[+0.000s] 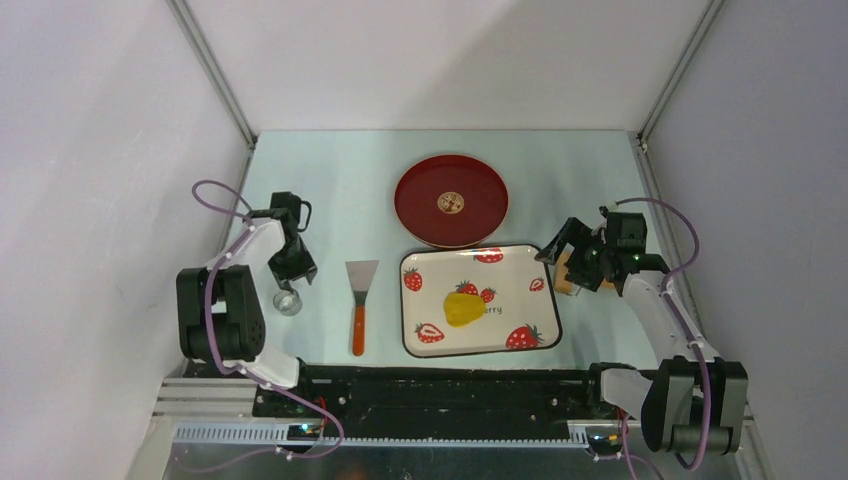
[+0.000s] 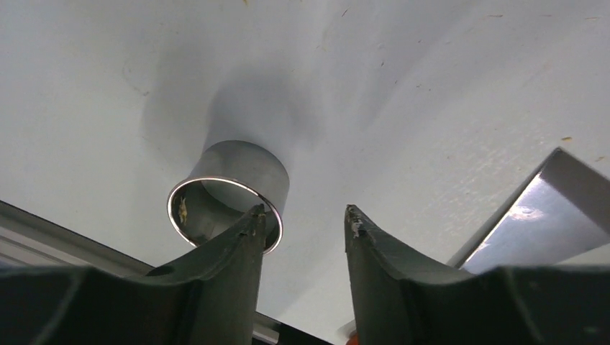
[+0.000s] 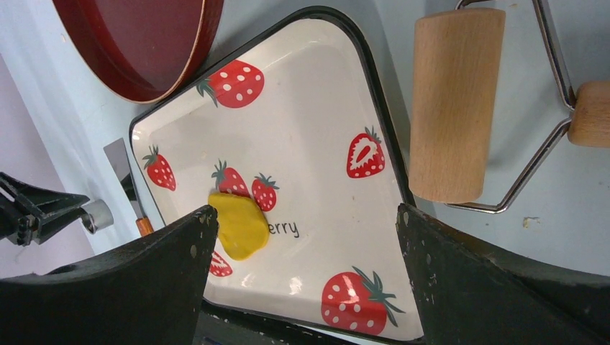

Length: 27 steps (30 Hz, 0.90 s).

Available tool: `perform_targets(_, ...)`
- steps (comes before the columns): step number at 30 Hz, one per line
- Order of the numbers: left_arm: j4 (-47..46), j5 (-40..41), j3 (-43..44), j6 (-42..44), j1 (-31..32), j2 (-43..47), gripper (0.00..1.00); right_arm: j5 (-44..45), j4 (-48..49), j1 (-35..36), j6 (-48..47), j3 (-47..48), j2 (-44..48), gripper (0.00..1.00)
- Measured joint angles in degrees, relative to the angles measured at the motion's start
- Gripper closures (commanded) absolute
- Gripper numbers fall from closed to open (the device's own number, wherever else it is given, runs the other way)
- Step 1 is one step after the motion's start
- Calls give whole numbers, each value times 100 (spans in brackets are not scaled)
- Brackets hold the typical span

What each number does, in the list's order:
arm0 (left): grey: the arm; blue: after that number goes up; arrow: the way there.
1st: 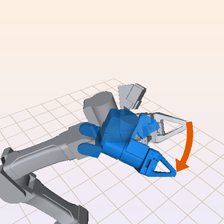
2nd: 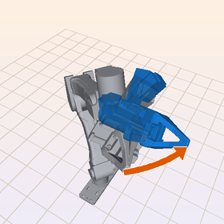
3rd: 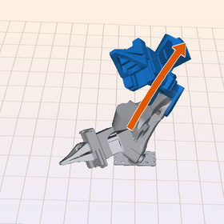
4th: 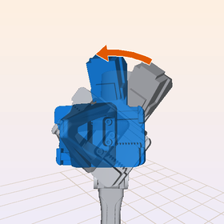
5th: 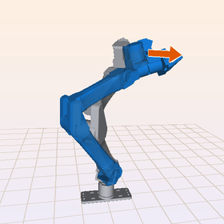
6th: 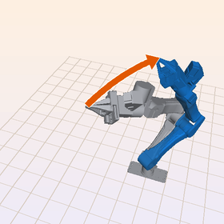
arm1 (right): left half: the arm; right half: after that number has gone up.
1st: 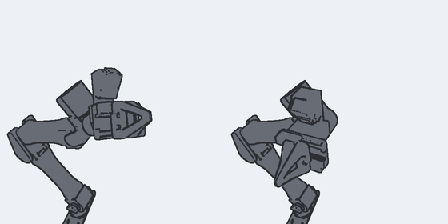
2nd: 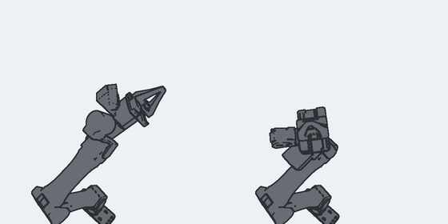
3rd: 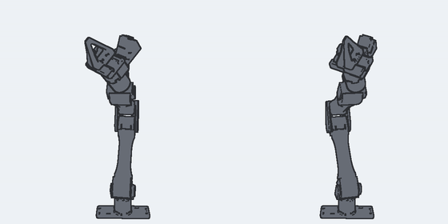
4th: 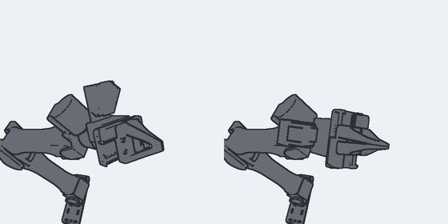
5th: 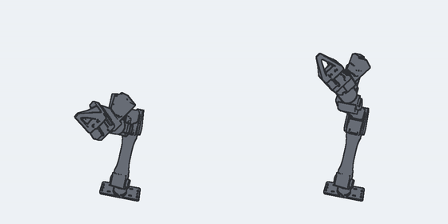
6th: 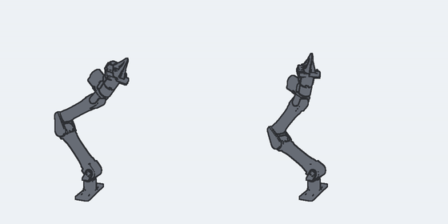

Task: Roll out the dumpling wrappers from the dough

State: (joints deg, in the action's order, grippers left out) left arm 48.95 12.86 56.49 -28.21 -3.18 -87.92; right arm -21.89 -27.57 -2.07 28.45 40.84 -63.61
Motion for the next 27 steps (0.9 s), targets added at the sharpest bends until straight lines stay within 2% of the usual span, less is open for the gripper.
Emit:
perform_targets(1,-4,-2,0,17,0,-68,60,-17,0,-13,-4,0,-20,2)
perform_targets(4,-20,-57,0,83,-2,-245,68,-70,0,-48,-24,0,-61,1)
perform_targets(6,-31,-105,0,120,0,-321,81,-103,0,-68,-55,0,-70,1)
perform_targets(7,-37,-109,0,140,0,-352,82,-114,0,-74,-74,0,-70,1)
perform_targets(10,-46,-129,0,192,-2,-420,98,-155,-2,-122,-142,0,-74,1)
perform_targets(17,-94,-144,-66,282,0,-369,100,-271,-33,-407,-262,0,-66,1)
perform_targets(22,31,-133,-219,280,118,236,100,-337,-153,-527,-350,0,20,1)
perform_targets(25,127,-101,-186,254,525,667,100,-380,-205,-533,-376,0,59,1)
perform_targets(27,243,-114,-66,162,1032,850,100,-415,-240,-535,-398,0,72,1)
